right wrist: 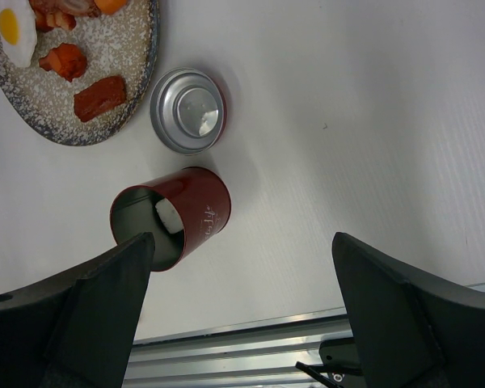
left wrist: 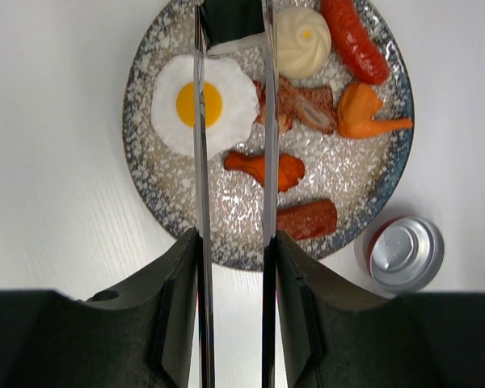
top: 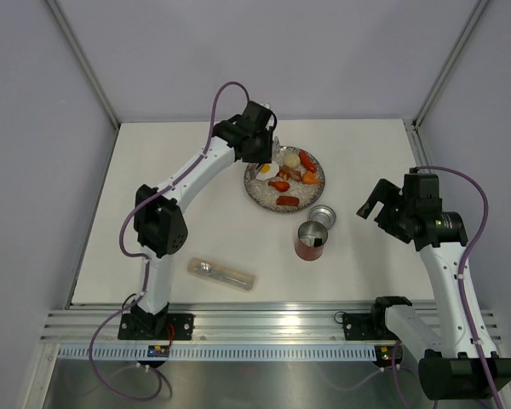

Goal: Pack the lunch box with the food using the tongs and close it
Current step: Pick up the fake food from the plate, then place the fake food in the packing box.

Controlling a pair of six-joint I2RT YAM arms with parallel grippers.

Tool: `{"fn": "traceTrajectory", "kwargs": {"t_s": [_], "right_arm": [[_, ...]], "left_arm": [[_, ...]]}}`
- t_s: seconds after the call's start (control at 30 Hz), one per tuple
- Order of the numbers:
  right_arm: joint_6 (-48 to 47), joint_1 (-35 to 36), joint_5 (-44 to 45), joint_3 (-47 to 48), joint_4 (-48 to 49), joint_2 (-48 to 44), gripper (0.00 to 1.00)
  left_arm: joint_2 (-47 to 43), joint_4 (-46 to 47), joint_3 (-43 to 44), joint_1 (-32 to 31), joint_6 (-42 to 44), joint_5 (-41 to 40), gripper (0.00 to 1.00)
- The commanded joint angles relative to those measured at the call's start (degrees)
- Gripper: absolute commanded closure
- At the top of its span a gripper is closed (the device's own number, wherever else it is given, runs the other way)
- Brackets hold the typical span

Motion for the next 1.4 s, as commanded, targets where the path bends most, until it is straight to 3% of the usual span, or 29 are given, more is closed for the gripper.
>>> {"fn": "traceTrajectory", "kwargs": {"t_s": [0.0, 0.27, 0.6, 0.8, 1.37], "right_arm": [[-0.39, 0.10, 0.72, 1.69, -0.05, -0.83, 0.01], [-0.74, 0.19, 0.72, 1.86, 0.57, -0.04, 0.00], [-1.09, 0.19, 1.34, 1.95, 1.01, 0.31, 0.00], [-0.57, 0.19, 0.99, 0.99, 1.62, 0.22, 0.01], [-0.48, 0.19, 0.81, 0.63, 1.27, -0.31, 0.01]], "left_arm": [[-8.63, 2.70, -2.97, -0.96, 1.79, 0.76, 1.00], [-23.48, -1.15, -12.73, -8.24, 6.62, 3.05, 1.00], [-34.48, -2.31, -26.35, -20.47, 6.10, 8.68, 1.00], [-34.31, -2.40, -29.43, -27.14, 4.60, 9.38, 1.00], [-30.97, -1.34, -29.44, -28.12, 5.39, 7.27, 0.98]]}}
